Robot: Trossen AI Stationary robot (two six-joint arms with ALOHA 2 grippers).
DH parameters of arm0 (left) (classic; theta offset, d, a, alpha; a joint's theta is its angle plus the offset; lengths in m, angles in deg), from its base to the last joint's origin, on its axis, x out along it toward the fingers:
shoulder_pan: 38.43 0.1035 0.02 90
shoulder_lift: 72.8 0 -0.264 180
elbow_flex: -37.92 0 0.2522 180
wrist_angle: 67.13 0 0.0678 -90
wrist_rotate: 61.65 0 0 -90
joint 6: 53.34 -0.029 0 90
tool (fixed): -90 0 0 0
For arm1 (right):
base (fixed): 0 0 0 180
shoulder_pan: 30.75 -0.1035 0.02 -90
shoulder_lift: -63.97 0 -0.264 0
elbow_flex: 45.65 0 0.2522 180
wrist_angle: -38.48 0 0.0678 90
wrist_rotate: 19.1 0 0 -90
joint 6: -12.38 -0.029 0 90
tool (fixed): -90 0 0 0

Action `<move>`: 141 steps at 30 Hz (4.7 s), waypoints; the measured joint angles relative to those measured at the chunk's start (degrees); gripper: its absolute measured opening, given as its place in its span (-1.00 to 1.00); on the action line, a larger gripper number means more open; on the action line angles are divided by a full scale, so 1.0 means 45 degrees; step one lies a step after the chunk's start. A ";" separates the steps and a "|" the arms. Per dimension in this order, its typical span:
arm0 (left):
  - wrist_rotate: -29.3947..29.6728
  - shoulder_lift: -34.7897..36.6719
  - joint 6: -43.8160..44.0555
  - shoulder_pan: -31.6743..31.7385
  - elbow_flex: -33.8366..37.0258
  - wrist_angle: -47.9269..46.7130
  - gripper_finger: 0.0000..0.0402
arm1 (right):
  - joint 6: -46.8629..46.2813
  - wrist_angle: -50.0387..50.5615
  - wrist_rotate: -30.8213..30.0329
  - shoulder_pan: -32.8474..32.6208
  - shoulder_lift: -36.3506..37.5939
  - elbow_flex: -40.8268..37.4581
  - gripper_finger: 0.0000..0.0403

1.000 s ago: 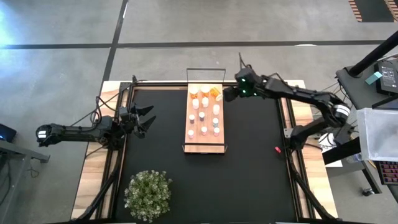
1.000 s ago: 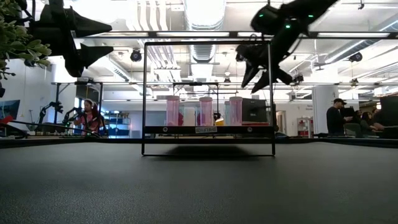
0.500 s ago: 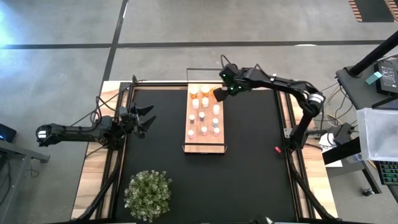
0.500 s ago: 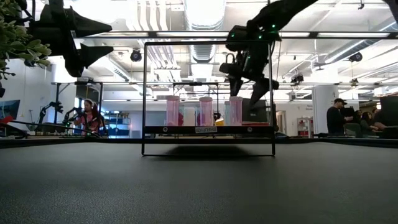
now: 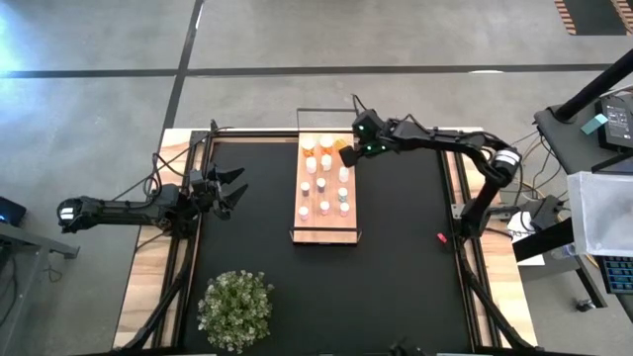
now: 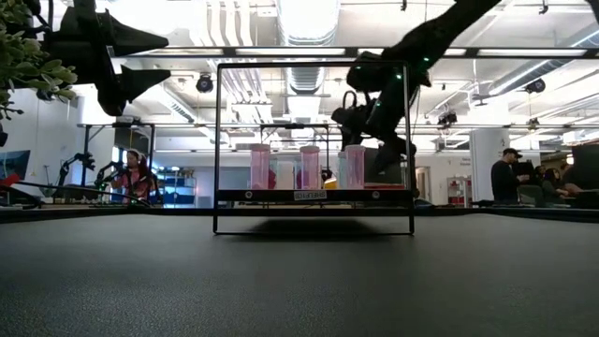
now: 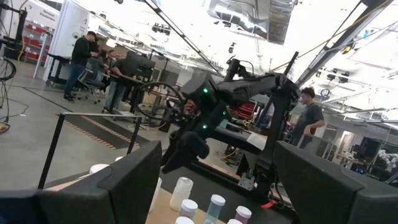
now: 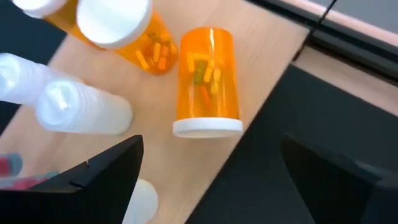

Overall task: Pick and place medicine bottles onto shelf by color
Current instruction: Adjust the orange pill bottle on the shelf

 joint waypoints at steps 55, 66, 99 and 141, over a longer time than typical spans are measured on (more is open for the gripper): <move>-0.0001 0.0000 -0.0001 -0.0001 0.0000 0.0000 0.47 | 0.2914 -1.7464 -0.0059 0.0165 -0.0058 -0.8638 0.84; 0.0000 0.0000 0.0000 0.0003 0.0000 0.0000 0.47 | 0.4032 -1.7398 -0.0018 0.0206 -0.0058 -0.8453 0.84; -0.0001 0.0000 -0.0005 -0.0001 0.0000 0.0000 0.47 | 0.3687 -1.8241 0.0058 0.0413 -0.1996 -0.7846 0.80; -0.0001 0.0000 0.0000 0.0001 0.0002 0.0000 0.47 | 0.3680 -1.8620 0.0386 0.0379 -0.1973 -0.7861 0.01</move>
